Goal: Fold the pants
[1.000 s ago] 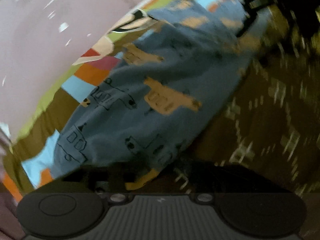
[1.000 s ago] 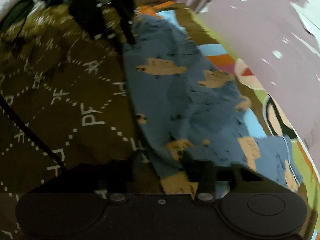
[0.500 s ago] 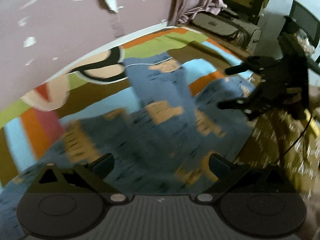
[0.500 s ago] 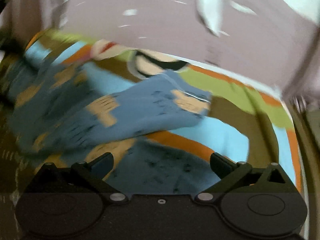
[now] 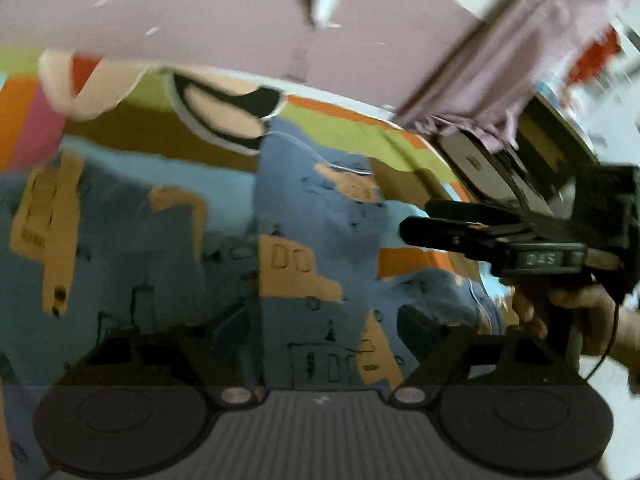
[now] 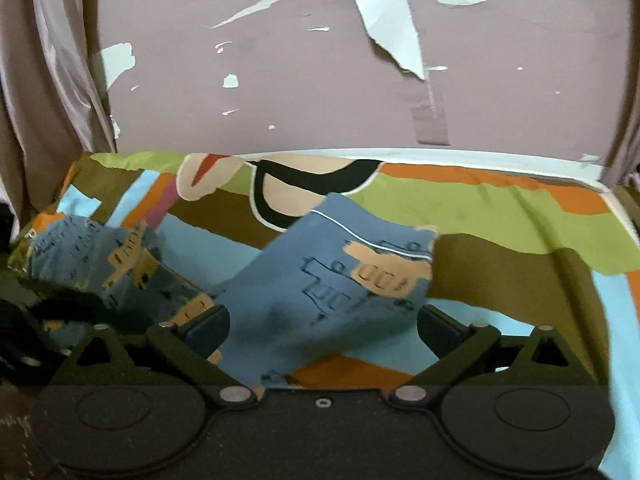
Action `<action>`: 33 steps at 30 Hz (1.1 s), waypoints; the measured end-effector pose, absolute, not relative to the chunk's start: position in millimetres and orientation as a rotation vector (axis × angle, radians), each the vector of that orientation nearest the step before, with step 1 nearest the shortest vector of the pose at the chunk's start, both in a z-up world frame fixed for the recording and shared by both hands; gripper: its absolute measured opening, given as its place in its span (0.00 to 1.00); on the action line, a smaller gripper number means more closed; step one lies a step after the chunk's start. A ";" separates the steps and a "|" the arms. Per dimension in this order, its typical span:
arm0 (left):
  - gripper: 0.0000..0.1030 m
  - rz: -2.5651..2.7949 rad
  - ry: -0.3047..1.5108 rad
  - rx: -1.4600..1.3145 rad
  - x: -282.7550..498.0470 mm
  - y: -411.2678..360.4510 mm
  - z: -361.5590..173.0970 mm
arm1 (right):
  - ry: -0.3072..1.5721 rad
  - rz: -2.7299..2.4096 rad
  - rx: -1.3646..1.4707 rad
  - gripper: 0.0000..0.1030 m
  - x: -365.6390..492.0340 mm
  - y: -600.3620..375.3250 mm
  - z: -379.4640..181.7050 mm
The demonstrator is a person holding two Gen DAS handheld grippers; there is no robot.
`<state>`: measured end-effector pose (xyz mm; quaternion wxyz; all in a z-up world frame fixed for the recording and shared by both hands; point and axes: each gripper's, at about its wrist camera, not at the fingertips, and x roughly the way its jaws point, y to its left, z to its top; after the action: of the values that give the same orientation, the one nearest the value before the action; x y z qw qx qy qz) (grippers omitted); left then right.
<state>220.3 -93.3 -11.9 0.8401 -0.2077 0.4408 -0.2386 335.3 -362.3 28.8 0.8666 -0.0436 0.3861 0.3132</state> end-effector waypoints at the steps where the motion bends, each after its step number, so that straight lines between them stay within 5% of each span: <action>1: 0.81 -0.494 0.932 -0.467 220.8 -89.5 -13.6 | 0.813 0.669 -0.086 0.95 339.5 -358.9 28.0; 4: 0.74 -0.470 0.939 -0.508 222.6 -86.1 -17.1 | 0.833 0.693 -0.080 0.89 351.2 -347.3 25.5; 7: 0.44 -0.410 0.984 -0.574 227.9 -81.2 -23.4 | 0.868 0.709 -0.089 0.80 366.8 -325.5 24.4; 11: 0.20 -0.338 1.009 -0.639 230.1 -72.6 -31.7 | 0.935 0.682 -0.108 0.68 386.2 -291.5 21.5; 17: 0.16 -0.308 1.025 -0.618 229.3 -71.9 -32.5 | 0.982 0.549 -0.198 0.56 407.6 -245.9 17.2; 25: 0.18 -0.290 1.056 -0.632 239.3 -73.8 -35.4 | 1.058 0.430 -0.150 0.53 434.7 -229.2 3.6; 27: 0.18 -0.296 1.064 -0.609 240.2 -75.9 -33.8 | 1.088 0.398 -0.140 0.44 440.5 -227.6 -2.6; 29: 0.17 -0.295 1.071 -0.572 242.9 -79.8 -31.1 | 1.083 0.352 -0.149 0.18 442.5 -228.0 -4.7; 31: 0.10 -0.297 1.075 -0.523 244.4 -85.1 -27.7 | 1.078 0.343 -0.127 0.05 443.4 -233.0 -3.1; 33: 0.04 -0.299 1.071 -0.494 245.3 -88.8 -24.9 | 1.064 0.340 -0.092 0.02 440.9 -242.1 0.2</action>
<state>245.3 -88.8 -24.9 0.8206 -0.2322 0.5029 -0.1406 440.9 -242.1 0.2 0.8470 -0.0435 0.5048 0.1612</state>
